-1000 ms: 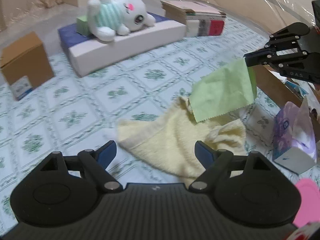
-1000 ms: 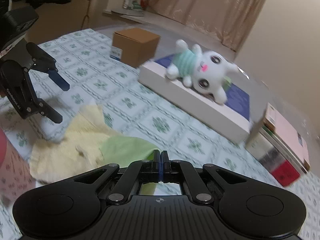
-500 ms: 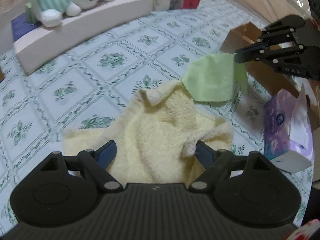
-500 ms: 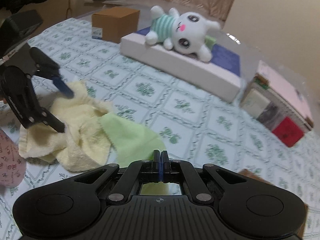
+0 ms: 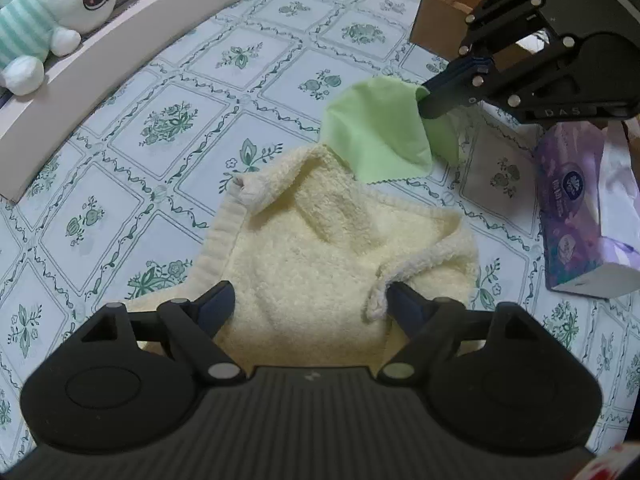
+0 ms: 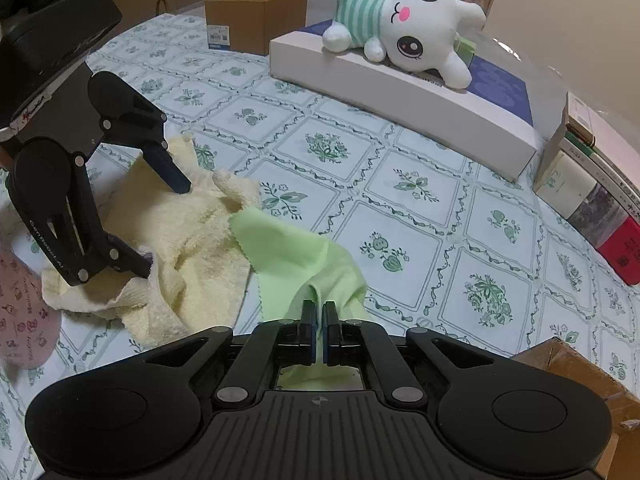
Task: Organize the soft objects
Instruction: 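Grasp the green cloth with the right tool while the left tool grasps the yellow towel, then lift the yellow towel with the left tool while the right tool lifts the green cloth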
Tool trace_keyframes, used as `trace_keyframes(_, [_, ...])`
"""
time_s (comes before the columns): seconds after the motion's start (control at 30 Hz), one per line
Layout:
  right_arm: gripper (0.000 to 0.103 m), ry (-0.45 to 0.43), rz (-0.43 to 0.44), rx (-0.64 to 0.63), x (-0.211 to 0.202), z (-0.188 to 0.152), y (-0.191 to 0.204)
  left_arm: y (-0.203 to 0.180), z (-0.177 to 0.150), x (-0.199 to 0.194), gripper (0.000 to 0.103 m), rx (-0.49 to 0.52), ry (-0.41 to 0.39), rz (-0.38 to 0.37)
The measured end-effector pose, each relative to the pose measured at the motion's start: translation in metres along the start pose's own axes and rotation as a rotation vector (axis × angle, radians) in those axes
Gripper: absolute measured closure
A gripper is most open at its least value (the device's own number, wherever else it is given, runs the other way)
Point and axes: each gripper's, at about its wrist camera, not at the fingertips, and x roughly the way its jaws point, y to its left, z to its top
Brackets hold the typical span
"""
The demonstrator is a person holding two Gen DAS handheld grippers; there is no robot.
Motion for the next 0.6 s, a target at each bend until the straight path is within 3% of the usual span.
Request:
trace_keyframes(0.07, [0.097,0.002,0.005,0.007,0.000,-0.001,-0.003,0.000,0.001,0.000,0.027,0.005,0.013,0.003])
trace_keyframes(0.1, [0.084,0.000,0.002,0.009,0.000,-0.001,-0.004,-0.001,0.000,0.001,0.029,0.010,0.017,0.007])
trace_keyframes(0.13, [0.059,-0.004,0.001,0.009,0.000,-0.001,-0.005,-0.001,0.000,0.001,0.033,0.013,0.019,0.008])
trace_keyframes(0.2, [0.034,-0.029,-0.003,0.009,-0.003,-0.002,-0.006,-0.002,-0.002,0.000,0.042,0.016,0.017,0.000])
trace_keyframes(0.37, [0.032,-0.026,0.008,0.003,-0.004,-0.002,-0.007,-0.003,-0.005,-0.008,0.081,0.028,0.028,0.005])
trace_keyframes(0.43, [0.032,-0.018,0.012,-0.009,-0.002,-0.001,-0.006,-0.001,-0.007,-0.012,0.086,0.024,0.032,0.025])
trace_keyframes(0.6, [0.032,-0.010,0.021,-0.025,0.003,0.003,-0.002,0.015,-0.012,-0.020,0.088,-0.031,0.011,0.160])
